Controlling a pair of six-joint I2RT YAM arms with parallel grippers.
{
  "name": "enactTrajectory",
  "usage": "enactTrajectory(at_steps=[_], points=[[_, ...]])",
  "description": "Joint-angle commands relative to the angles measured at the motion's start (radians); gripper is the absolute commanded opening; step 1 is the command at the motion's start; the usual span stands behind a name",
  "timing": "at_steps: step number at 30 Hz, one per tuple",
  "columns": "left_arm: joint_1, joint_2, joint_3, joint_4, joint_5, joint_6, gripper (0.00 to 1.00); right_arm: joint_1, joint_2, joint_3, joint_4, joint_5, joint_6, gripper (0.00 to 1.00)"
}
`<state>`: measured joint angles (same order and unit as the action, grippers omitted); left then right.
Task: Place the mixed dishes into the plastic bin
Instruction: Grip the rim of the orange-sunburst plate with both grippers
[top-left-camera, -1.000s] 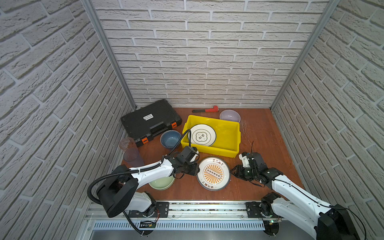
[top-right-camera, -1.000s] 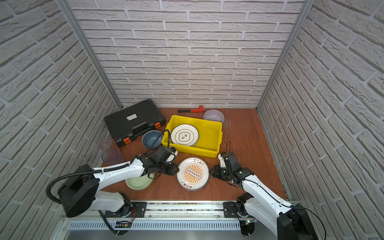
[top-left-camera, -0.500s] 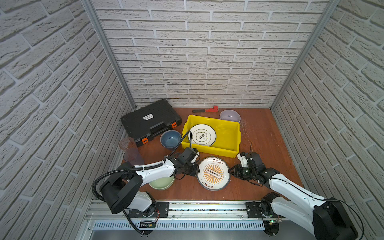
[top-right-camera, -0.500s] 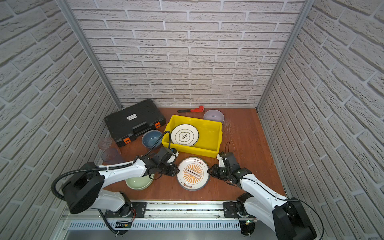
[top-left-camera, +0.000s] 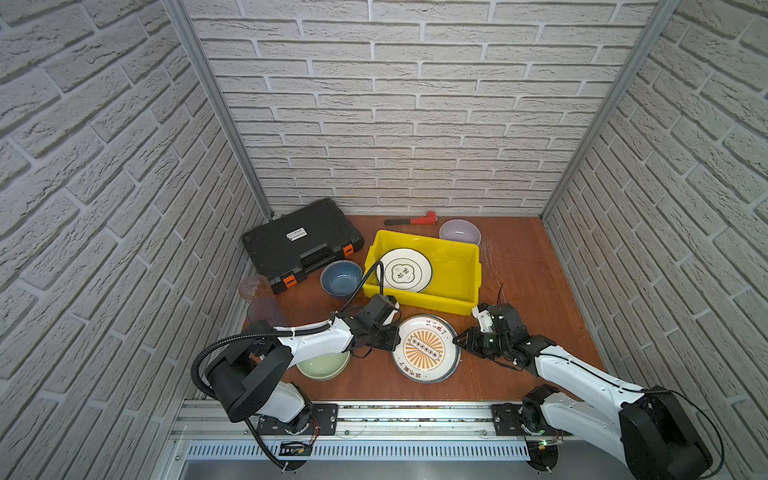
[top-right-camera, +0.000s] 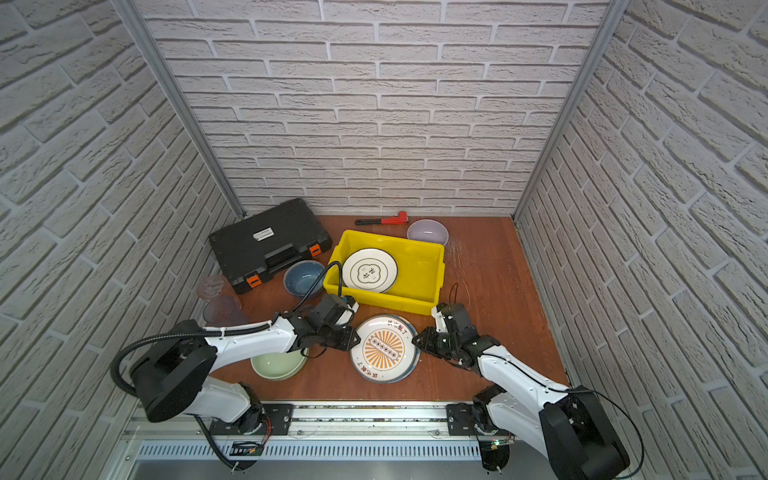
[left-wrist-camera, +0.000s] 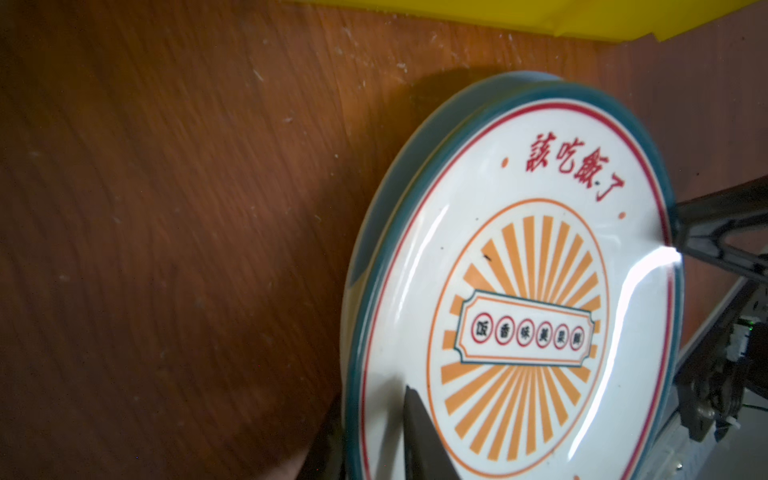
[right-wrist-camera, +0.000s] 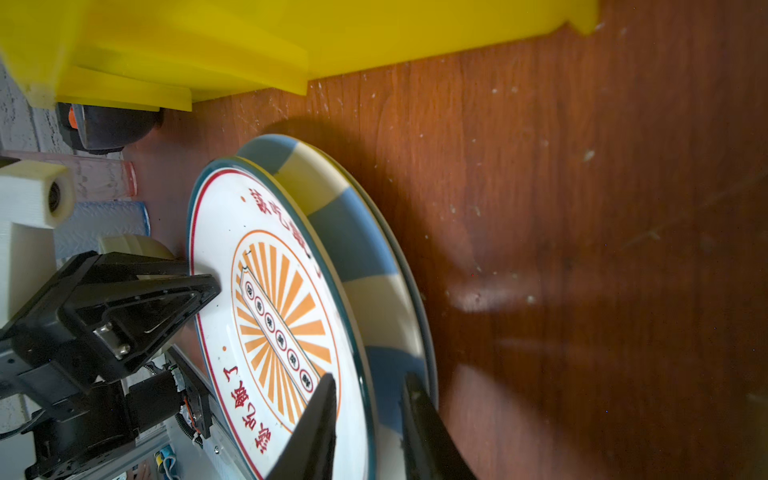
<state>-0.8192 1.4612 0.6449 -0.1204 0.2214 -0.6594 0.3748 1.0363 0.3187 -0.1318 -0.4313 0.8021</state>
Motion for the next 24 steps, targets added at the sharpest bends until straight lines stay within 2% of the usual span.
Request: enactTrajectory(at_steps=[1,10,24], points=[[-0.007,0.037,-0.033,-0.004,0.002,0.006,0.22,0.008,-0.006,-0.005,0.043,-0.025,0.01,0.29],[-0.007,0.058,-0.036,0.008,0.001,0.001,0.2,0.013,0.0,-0.005,0.048,-0.044,0.01,0.28],[-0.006,0.065,-0.04,0.011,-0.002,-0.003,0.2,0.055,0.179,0.02,0.176,-0.089,0.01,0.28]])
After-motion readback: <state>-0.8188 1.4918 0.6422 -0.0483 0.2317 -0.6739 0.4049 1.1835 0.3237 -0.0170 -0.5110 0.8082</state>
